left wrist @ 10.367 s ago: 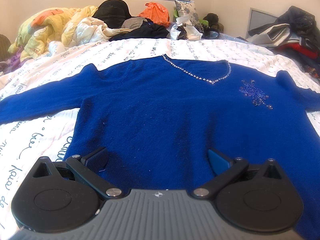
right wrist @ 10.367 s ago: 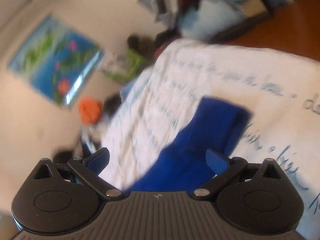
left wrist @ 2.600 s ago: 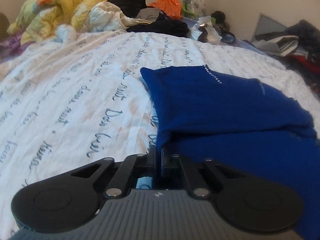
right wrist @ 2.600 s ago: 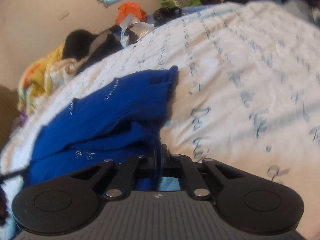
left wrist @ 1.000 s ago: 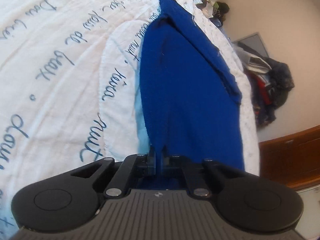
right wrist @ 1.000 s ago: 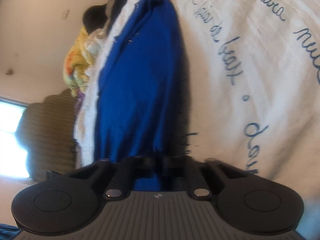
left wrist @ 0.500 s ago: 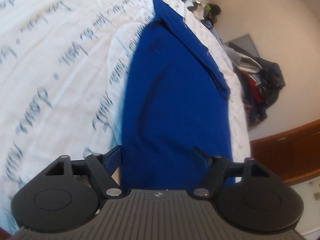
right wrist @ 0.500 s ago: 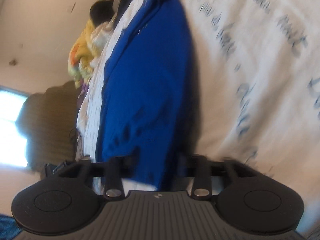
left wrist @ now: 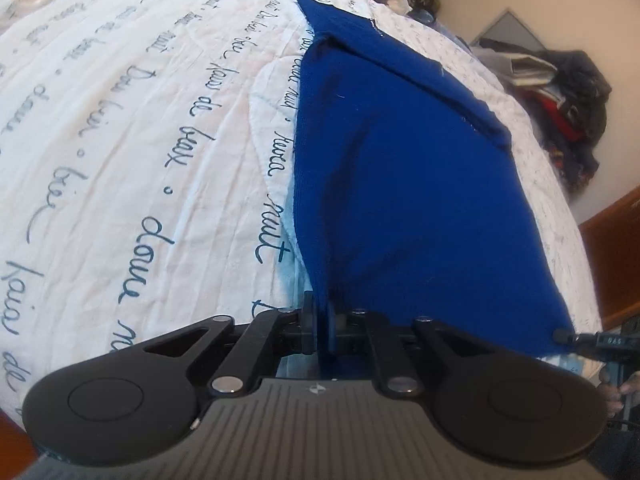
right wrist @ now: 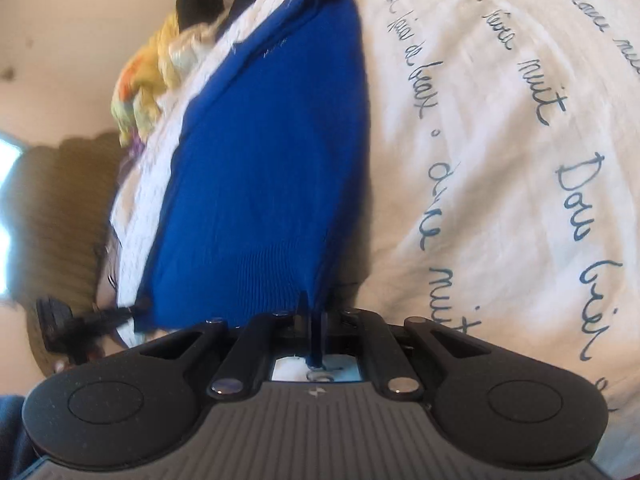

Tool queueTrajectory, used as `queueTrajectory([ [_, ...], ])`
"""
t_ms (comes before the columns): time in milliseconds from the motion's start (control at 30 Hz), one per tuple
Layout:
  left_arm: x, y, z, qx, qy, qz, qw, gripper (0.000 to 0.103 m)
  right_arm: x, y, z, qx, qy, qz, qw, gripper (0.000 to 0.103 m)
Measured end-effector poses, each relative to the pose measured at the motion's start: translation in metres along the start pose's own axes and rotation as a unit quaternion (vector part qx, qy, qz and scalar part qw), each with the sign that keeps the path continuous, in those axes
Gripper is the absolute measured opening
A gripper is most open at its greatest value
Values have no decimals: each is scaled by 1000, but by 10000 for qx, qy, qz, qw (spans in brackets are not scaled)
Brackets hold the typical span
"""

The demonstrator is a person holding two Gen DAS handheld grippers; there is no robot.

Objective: Fold small clothes

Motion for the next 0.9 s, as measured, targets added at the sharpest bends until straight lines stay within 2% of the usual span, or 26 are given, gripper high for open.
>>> queueTrajectory([
  [33, 1, 10, -4, 193, -23, -140, 9997, 17, -1, 2, -2, 46, -50, 86, 9999, 8],
  [67, 3, 23, -12, 455, -98, -382, 9982, 25, -3, 7, -7, 121, -141, 241, 9995, 12],
  [100, 10, 32, -23, 700, -266, -617, 9953, 45, -7, 16, -13, 342, -173, 347, 9987, 13],
  [133, 18, 39, -36, 989, -433, -788, 9910, 72, -14, 25, -25, 670, -100, 378, 9970, 14],
  [200, 44, 42, -65, 1620, -704, -1003, 9792, 99, -38, 33, -56, 1212, 270, 405, 9914, 18],
  [233, 61, 34, -81, 1838, -921, -1010, 9734, 96, -53, 28, -76, 1381, 452, 432, 9884, 32],
  [267, 79, 19, -96, 1921, -1117, -1022, 9696, 95, -68, 16, -97, 1477, 591, 502, 9860, 58],
  [300, 92, 3, -110, 1928, -1206, -1068, 9679, 90, -82, -1, -118, 1528, 740, 608, 9836, 71],
  [333, 108, -19, -124, 1880, -1271, -1138, 9672, 89, -95, -21, -138, 1565, 918, 738, 9806, 79],
  [433, 132, -78, -146, 1508, -1308, -1332, 9708, 84, -119, -84, -183, 1364, 1338, 1436, 9710, 77],
  [467, 134, -100, -149, 1303, -1314, -1374, 9731, 84, -121, -103, -195, 1297, 1466, 1852, 9630, 77],
  [500, 135, -110, -147, 1269, -1358, -1463, 9716, 89, -119, -118, -203, 1304, 1455, 2320, 9529, 78],
  [533, 136, -115, -142, 1447, -1581, -1657, 9626, 103, -122, -123, -204, 1575, 1692, 2645, 9363, 85],
  [567, 135, -119, -137, 1517, -1716, -1754, 9575, 103, -123, -132, -203, 1585, 1825, 2937, 9249, 87],
  [600, 131, -118, -135, 1519, -1644, -1587, 9616, 103, -125, -136, -197, 1665, 2043, 3185, 9105, 92],
  [633, 128, -116, -135, 1522, -1608, -1557, 9627, 103, -122, -135, -188, 1759, 2069, 3285, 9046, 103],
  [700, 124, -114, -134, 1536, -1590, -1518, 9634, 103, -113, -128, -169, 1862, 1841, 3183, 9111, 103],
  [767, 124, -114, -133, 1538, -1606, -1559, 9624, 103, -111, -121, -147, 1778, 1981, 3217, 9087, 103],
  [800, 125, -115, -134, 1543, -1613, -1591, 9617, 103, -111, -121, -139, 1748, 1960, 3154, 9119, 103],
  [900, 124, -115, -134, 1557, -1596, -1595, 9617, 103, -104, -106, -114, 1861, 1951, 3061, 9130, 103],
])
Point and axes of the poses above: each gripper's, at about its wrist camera, not at the fingertips, and y roughly against the way its jaws point, x to its right, z to its underside, the point moved 8 cm from there along -y, roughly the way its jaws point, and after that the axes turned 13 degrees about -x, right-handed, at the moved point
